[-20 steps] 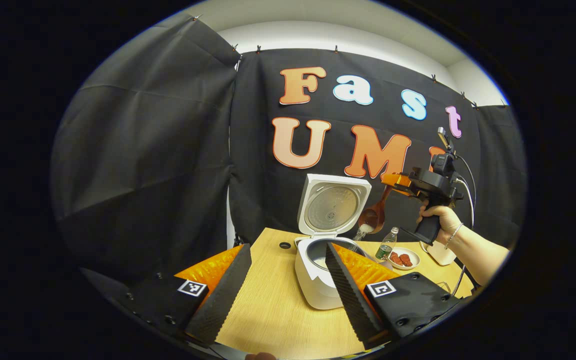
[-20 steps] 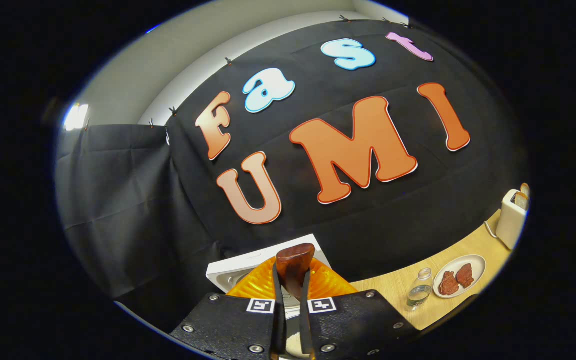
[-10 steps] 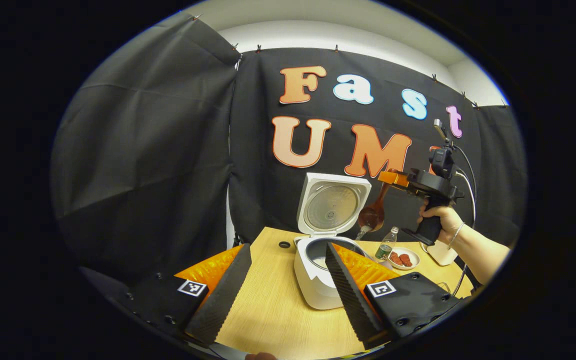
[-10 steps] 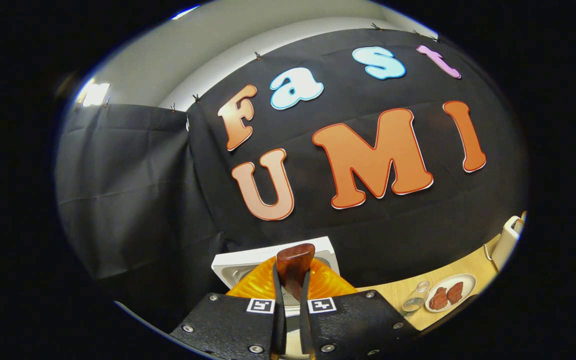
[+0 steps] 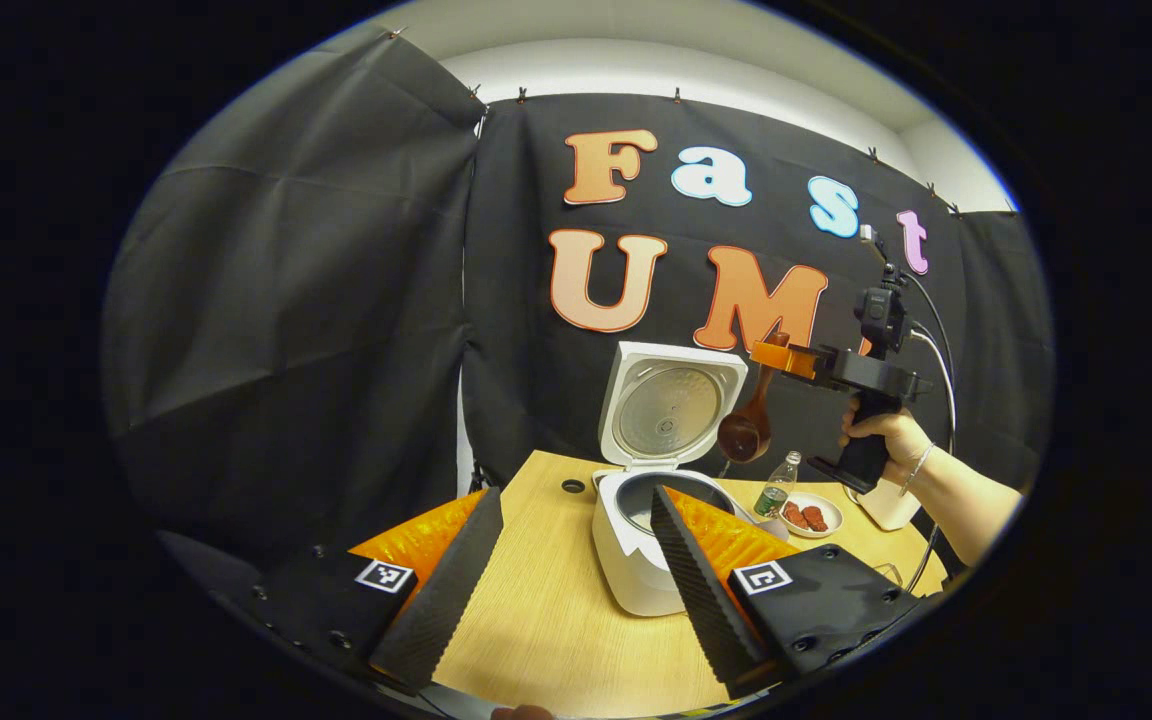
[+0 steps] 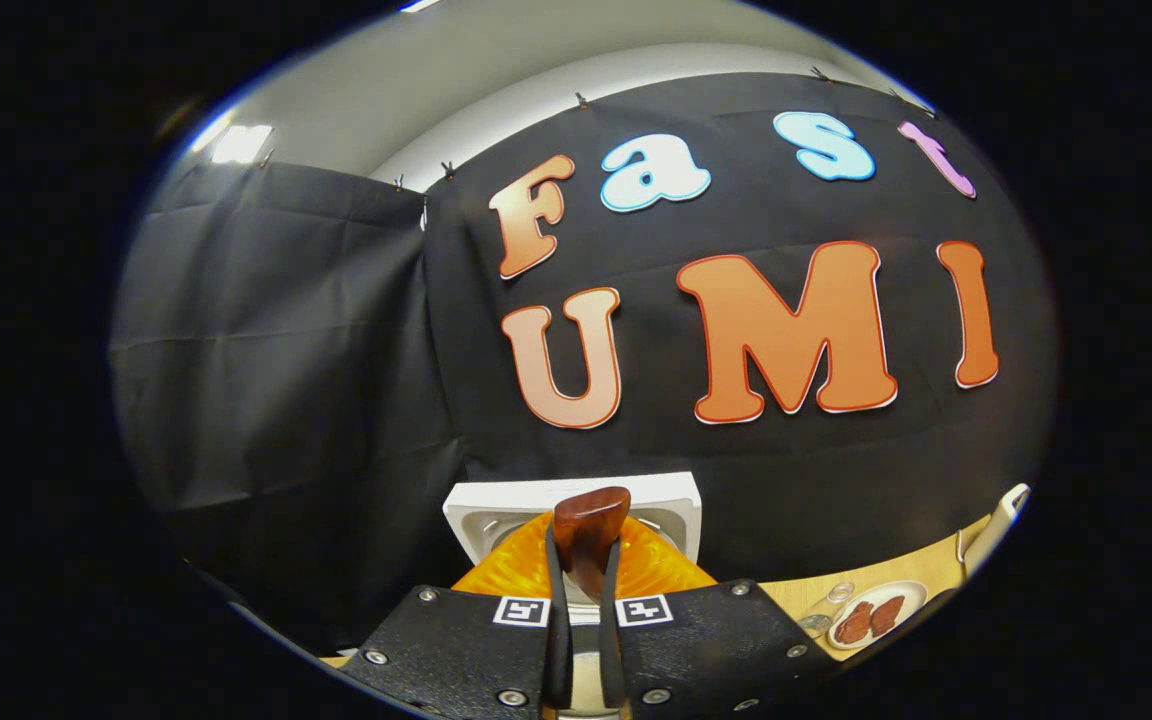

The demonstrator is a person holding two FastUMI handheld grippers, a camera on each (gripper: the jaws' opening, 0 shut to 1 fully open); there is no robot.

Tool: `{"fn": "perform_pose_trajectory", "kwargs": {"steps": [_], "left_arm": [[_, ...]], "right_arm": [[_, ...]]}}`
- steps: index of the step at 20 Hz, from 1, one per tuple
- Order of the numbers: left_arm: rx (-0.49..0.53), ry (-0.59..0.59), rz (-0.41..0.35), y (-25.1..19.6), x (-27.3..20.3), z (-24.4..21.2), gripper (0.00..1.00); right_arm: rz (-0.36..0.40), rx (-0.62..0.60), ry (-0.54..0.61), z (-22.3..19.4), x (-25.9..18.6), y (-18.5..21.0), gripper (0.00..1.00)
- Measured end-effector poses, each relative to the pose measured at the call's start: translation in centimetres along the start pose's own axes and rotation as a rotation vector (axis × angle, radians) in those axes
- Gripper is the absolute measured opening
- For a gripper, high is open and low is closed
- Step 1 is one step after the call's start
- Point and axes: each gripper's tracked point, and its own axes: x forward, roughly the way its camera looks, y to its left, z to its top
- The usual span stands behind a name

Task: Close the left gripper, press the button to open the rice cooker; take a wooden spoon from the chopstick holder with the right hand, scoop a spoonful of rice and pour it into the rice cooker, then put the wooden spoon back into the chopstick holder.

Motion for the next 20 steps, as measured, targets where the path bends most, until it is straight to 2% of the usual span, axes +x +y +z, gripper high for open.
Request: {"fn": "perform_pose_trajectory", "kwargs": {"steps": [5,10,20], "left_arm": [[-0.02,-0.002,0.001,0.0,-0.2,0.0,1.0],[-0.025,-0.017,-0.009,-0.6,-0.8,0.5,1.0],[-0.015,-0.029,-0.056,-3.0,-2.1,0.4,1.0]], "right_arm": [[0.008,0.027,0.007,0.3,-0.8,-0.2,0.1],[-0.018,0.067,-0.013,1.9,-3.4,-2.4,0.1],[-0.133,0.131,-0.043,3.2,-11.9,-9.3,0.1]]}}
